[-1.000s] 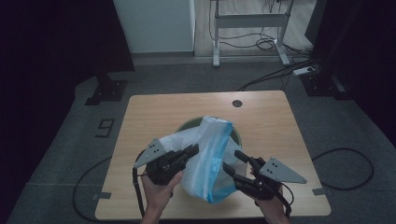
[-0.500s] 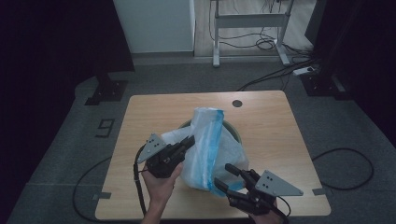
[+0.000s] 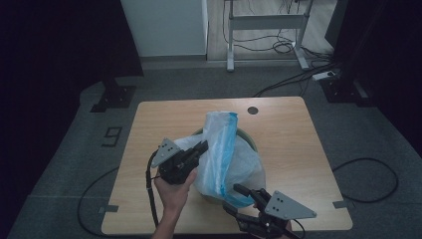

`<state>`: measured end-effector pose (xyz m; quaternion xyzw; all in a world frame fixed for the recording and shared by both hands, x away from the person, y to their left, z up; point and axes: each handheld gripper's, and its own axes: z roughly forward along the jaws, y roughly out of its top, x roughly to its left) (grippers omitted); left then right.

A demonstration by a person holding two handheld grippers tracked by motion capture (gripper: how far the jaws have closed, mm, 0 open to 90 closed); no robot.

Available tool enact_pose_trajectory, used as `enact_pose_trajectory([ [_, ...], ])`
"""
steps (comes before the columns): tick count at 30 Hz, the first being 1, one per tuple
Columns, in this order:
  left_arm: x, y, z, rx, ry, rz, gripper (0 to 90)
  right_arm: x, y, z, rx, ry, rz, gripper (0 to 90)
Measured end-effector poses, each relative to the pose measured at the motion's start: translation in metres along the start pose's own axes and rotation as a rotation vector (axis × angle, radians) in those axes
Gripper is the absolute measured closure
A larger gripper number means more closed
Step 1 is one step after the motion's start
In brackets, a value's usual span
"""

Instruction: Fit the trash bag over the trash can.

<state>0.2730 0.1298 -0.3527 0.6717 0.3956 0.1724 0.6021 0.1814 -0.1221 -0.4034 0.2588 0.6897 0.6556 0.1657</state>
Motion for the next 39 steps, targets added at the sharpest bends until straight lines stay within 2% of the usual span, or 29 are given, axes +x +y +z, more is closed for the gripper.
enact_pose_trajectory([
  [4, -0.001, 0.001, -0.001, 0.001, -0.010, 0.006, 87.2, -0.006, 0.000, 0.008, 0.019, -0.010, -0.013, 78.2],
  [7, -0.002, 0.001, -0.002, 0.004, -0.017, 0.009, 75.6, -0.012, 0.001, 0.012, 0.024, -0.015, -0.015, 88.1],
  [8, -0.003, 0.001, -0.003, 0.005, -0.029, 0.012, 69.9, -0.014, 0.002, 0.013, 0.026, -0.024, -0.014, 88.5],
  [10, -0.004, 0.001, -0.006, 0.002, -0.025, 0.022, 59.1, -0.018, 0.005, 0.016, 0.024, -0.037, -0.006, 88.7],
  [14, -0.005, 0.002, -0.016, -0.014, -0.027, 0.046, 46.4, -0.026, 0.010, 0.020, 0.020, -0.073, 0.014, 88.8],
  [18, -0.007, 0.002, -0.027, -0.026, -0.021, 0.080, 40.9, -0.031, 0.016, 0.024, 0.027, -0.104, 0.030, 88.9],
  [24, -0.011, 0.002, -0.039, -0.035, -0.022, 0.125, 37.1, -0.035, 0.021, 0.029, 0.035, -0.137, 0.043, 88.9],
  [33, -0.021, -0.003, -0.038, 0.028, -0.069, 0.177, 35.8, -0.038, 0.030, 0.030, 0.021, -0.163, 0.047, 88.9],
  [39, -0.024, -0.012, -0.033, 0.062, -0.080, 0.188, 37.2, -0.036, 0.031, 0.032, 0.022, -0.161, 0.045, 88.9],
])
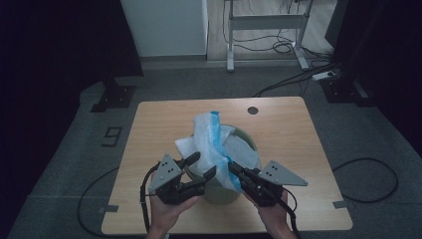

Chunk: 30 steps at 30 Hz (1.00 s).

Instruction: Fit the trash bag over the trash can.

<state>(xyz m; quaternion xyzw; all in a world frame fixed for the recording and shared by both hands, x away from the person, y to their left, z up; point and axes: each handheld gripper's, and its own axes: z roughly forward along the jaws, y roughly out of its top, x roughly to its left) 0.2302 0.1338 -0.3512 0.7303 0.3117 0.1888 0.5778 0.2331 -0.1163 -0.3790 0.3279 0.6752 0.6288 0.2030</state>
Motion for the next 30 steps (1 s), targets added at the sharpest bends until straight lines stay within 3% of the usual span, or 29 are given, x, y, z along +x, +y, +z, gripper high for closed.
enact_pose_trajectory([
  [3, 0.000, -0.005, 0.002, 0.009, 0.005, 0.006, 42.5, 0.001, -0.001, 0.000, -0.004, 0.006, 0.005, 88.8],
  [9, 0.004, -0.013, 0.004, 0.013, -0.027, 0.020, 71.7, 0.006, -0.002, -0.001, -0.011, 0.031, -0.004, 88.7],
  [13, 0.008, -0.017, 0.002, -0.014, -0.039, 0.019, 87.1, 0.008, -0.004, -0.003, -0.012, 0.051, -0.011, 86.1],
  [19, 0.019, -0.020, -0.007, -0.078, -0.075, -0.025, 89.9, 0.003, -0.011, -0.011, -0.016, 0.084, 0.003, 86.6],
  [22, 0.021, -0.022, -0.011, -0.089, -0.091, -0.034, 90.0, 0.001, -0.014, -0.014, -0.022, 0.107, 0.010, 87.5],
  [26, 0.023, -0.024, -0.015, -0.097, -0.082, -0.033, 90.0, 0.004, -0.016, -0.019, -0.036, 0.133, 0.002, 85.8],
  [30, 0.029, -0.028, -0.023, -0.123, -0.103, -0.060, 90.0, 0.005, -0.019, -0.023, -0.042, 0.146, 0.007, 83.3],
])
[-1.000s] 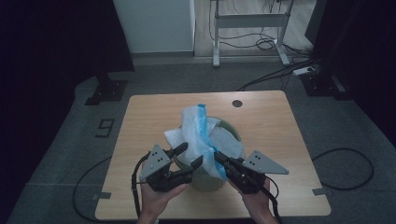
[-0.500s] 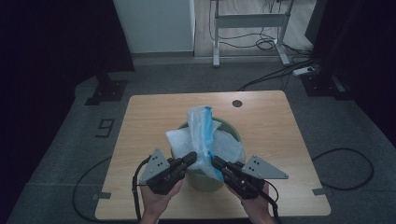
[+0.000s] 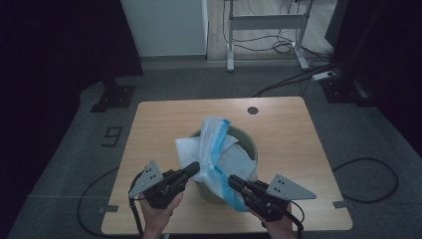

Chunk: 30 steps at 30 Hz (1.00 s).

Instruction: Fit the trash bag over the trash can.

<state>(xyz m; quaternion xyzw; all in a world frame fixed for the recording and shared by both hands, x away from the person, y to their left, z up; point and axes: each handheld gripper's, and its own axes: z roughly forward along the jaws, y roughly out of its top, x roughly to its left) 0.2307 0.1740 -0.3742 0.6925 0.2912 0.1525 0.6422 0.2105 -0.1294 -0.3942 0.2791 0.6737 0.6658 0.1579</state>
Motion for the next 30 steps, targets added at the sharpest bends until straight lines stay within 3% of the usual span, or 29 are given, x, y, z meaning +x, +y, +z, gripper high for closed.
enact_pose_trajectory([
  [7, 0.005, -0.009, -0.009, -0.001, -0.023, -0.007, 89.9, -0.007, 0.003, 0.001, -0.005, 0.003, 0.038, 69.9],
  [13, 0.005, -0.014, -0.006, 0.006, -0.024, -0.015, 89.8, 0.000, 0.003, 0.009, 0.003, 0.011, 0.030, 60.3],
  [21, 0.006, -0.016, -0.005, -0.002, -0.013, -0.025, 89.8, 0.007, -0.001, 0.013, 0.050, 0.028, -0.002, 59.1],
  [27, 0.005, -0.015, -0.004, -0.011, -0.019, -0.028, 89.8, 0.007, -0.005, 0.024, 0.108, 0.013, -0.014, 59.3],
  [30, 0.005, -0.015, -0.004, -0.014, -0.018, -0.027, 89.7, 0.006, -0.006, 0.031, 0.136, 0.016, -0.019, 70.3],
])
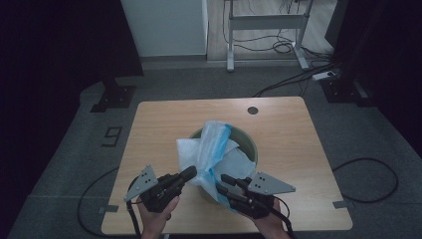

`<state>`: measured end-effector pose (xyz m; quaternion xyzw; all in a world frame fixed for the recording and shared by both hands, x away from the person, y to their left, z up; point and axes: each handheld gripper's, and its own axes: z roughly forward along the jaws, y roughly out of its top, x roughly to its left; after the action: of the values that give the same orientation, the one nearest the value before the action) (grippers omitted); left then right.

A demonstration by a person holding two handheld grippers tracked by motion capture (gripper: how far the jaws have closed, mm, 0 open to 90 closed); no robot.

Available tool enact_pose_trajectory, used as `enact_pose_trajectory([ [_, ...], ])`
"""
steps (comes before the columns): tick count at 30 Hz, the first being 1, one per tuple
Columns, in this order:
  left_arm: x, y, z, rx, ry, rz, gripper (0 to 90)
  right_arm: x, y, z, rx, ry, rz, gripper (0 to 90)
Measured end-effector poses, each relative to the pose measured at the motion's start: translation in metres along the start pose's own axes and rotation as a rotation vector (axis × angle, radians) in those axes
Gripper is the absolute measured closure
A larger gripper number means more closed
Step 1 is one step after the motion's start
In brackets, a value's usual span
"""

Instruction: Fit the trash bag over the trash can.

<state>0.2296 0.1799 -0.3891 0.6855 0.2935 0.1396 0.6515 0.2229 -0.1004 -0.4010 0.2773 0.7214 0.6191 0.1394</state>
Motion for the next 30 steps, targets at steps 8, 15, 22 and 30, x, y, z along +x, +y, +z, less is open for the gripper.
enact_pose_trajectory([
  [8, 0.005, 0.001, -0.004, -0.031, 0.015, -0.002, 89.9, -0.008, 0.004, 0.000, -0.020, -0.027, -0.005, 88.9],
  [15, 0.013, 0.007, -0.009, -0.091, 0.000, -0.008, 90.0, -0.032, 0.017, -0.016, -0.075, -0.124, 0.047, 88.9],
  [22, 0.026, 0.016, -0.013, -0.131, 0.014, -0.037, 90.0, -0.065, 0.033, -0.037, -0.143, -0.253, 0.077, 89.0],
  [30, 0.044, 0.017, -0.019, -0.152, 0.047, -0.081, 90.0, -0.090, 0.034, -0.062, -0.183, -0.379, 0.087, 89.0],
])
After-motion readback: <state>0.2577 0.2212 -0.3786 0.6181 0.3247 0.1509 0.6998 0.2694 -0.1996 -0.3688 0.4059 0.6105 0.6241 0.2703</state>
